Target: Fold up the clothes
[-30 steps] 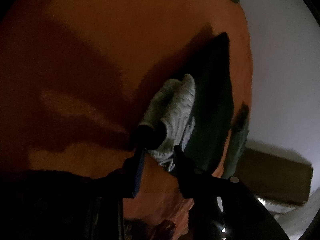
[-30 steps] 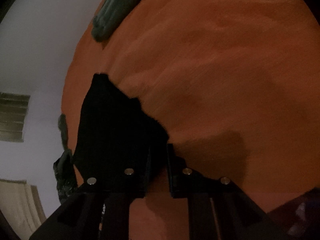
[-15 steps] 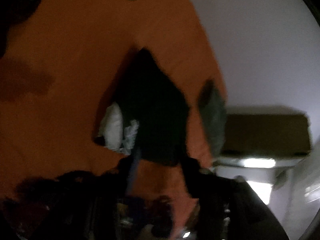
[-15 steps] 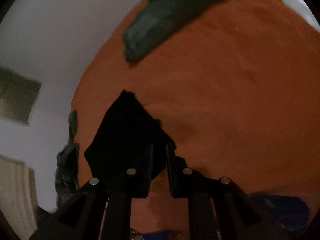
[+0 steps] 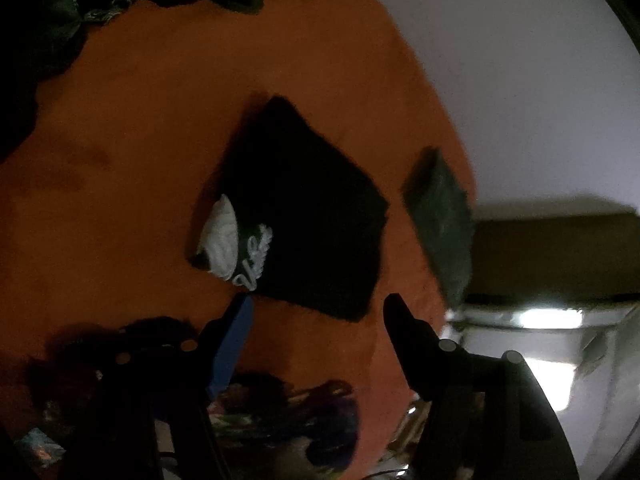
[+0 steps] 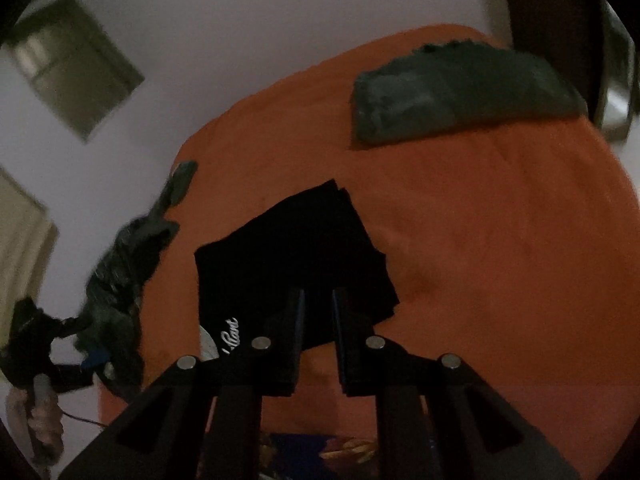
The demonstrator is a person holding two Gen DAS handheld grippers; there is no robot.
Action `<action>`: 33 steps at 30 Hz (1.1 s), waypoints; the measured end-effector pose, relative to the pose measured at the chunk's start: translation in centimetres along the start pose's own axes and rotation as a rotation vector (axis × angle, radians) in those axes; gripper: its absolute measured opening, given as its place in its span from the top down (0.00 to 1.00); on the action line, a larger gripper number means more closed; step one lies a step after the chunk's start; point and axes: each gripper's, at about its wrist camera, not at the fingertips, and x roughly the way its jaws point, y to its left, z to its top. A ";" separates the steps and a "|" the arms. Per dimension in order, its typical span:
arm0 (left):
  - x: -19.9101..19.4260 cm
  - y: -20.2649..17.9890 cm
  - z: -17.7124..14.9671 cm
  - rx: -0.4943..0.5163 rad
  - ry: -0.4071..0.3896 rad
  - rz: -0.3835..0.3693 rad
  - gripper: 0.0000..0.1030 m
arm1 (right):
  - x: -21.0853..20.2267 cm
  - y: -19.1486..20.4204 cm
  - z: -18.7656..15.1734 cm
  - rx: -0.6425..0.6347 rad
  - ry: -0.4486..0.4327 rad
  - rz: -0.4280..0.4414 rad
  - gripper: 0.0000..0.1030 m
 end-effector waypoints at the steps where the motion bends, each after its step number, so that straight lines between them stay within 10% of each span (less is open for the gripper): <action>1: 0.5 0.1 0.1 0.008 0.020 0.013 0.33 | 0.0 1.1 0.3 -0.076 -0.001 -0.033 0.87; 5: 2.5 1.4 1.0 -0.058 0.108 -0.011 0.33 | 1.5 4.4 0.6 -0.398 0.017 -0.151 0.67; 11: 8.8 -0.4 7.7 0.221 0.145 0.175 0.33 | 8.1 4.1 3.5 -0.572 0.210 -0.105 0.65; 21: 15.9 7.5 17.8 0.110 0.212 -0.002 0.33 | 27.2 -6.7 11.2 -0.394 0.343 0.115 0.65; 33: 15.6 8.9 17.8 0.122 0.249 -0.020 0.33 | 27.7 -7.5 13.0 -0.260 0.520 0.256 0.61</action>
